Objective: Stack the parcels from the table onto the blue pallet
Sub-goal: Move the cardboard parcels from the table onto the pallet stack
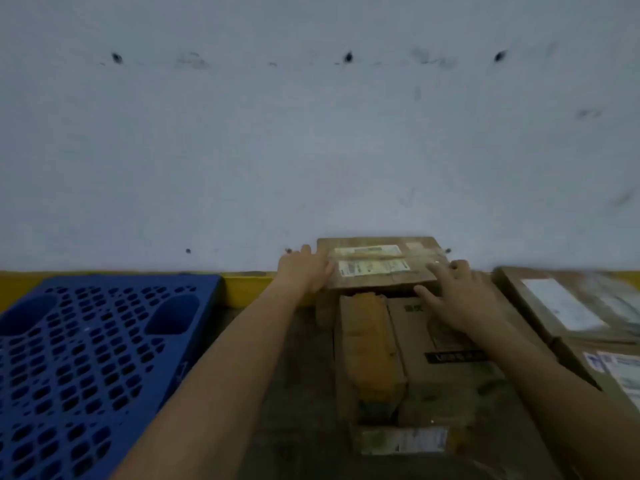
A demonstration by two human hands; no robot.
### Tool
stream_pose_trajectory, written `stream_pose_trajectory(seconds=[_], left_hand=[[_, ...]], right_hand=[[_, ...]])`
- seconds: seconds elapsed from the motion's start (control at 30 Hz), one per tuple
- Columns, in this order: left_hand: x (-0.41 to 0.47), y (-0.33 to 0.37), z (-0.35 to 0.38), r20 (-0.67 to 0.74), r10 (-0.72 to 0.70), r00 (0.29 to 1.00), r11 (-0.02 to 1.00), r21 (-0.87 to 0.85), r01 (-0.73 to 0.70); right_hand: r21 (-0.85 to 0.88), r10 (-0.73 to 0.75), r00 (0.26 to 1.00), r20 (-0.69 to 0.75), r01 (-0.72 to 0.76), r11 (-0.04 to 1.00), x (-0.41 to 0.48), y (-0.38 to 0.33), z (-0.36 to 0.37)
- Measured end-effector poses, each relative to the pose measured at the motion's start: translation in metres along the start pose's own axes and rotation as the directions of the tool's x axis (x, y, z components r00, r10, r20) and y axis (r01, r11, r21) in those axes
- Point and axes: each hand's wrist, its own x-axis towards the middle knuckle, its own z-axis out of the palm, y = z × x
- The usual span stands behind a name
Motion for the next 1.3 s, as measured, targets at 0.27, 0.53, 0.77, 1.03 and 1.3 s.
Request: stream_pose_trajectory(seconds=[0.27, 0.53, 0.77, 1.03, 1.3], left_hand=[[0.040, 0.008, 0.020, 0.088, -0.070, 0.994, 0.986, -0.148, 0.083], [0.041, 0.018, 0.017, 0.114, -0.103, 0.988, 0.897, -0.418, 0.142], [0.033, 0.006, -0.020, -0.017, -0.164, 0.986, 0.874, -0.466, 0.138], [-0.018, -0.049, -0.077, -0.136, -0.245, 0.960, 0.892, -0.420, 0.168], [-0.091, -0.146, -0.102, -0.181, -0.351, 0.919, 0.878, -0.405, 0.255]], right_hand=[[0.172, 0.071, 0.985, 0.159, -0.098, 0.980, 0.031, 0.023, 0.019], [0.342, 0.071, 0.996, 0.048, -0.083, 0.936, 0.035, 0.019, 0.017], [0.375, 0.012, 0.990, -0.141, 0.042, 0.926, 0.032, 0.000, -0.016], [0.425, -0.080, 0.974, -0.214, 0.166, 0.890, 0.013, -0.064, -0.048], [0.489, -0.156, 0.966, -0.207, 0.240, 0.838, -0.018, -0.169, -0.046]])
